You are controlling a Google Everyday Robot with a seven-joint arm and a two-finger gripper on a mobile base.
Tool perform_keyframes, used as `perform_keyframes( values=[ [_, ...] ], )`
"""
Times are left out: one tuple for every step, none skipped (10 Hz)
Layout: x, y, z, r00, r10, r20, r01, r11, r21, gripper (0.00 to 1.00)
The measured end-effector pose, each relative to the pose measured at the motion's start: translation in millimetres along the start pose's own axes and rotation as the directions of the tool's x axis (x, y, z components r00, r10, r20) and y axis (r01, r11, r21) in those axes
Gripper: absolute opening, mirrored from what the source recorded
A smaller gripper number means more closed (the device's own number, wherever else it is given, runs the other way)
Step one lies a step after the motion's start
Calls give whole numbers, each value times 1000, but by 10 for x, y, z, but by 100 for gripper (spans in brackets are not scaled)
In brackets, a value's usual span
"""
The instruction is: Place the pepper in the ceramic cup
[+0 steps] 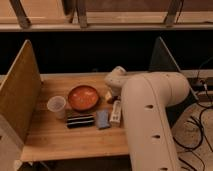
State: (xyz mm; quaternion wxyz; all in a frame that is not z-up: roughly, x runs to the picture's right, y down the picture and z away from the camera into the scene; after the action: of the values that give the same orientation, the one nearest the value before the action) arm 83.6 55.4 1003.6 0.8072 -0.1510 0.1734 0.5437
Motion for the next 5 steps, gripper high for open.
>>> perform_keyframes(
  values=[
    [-70,23,26,1000,-15,8,15,1000,12,65],
    [-169,84,28,999,-27,23,26,1000,16,60],
    [-192,112,31,999,-32,23,31,999,19,53],
    [-210,144,25,999,-30,21,29,999,21,41],
    [-186,163,34,999,-33,16,33,999,26,32]
  ],
)
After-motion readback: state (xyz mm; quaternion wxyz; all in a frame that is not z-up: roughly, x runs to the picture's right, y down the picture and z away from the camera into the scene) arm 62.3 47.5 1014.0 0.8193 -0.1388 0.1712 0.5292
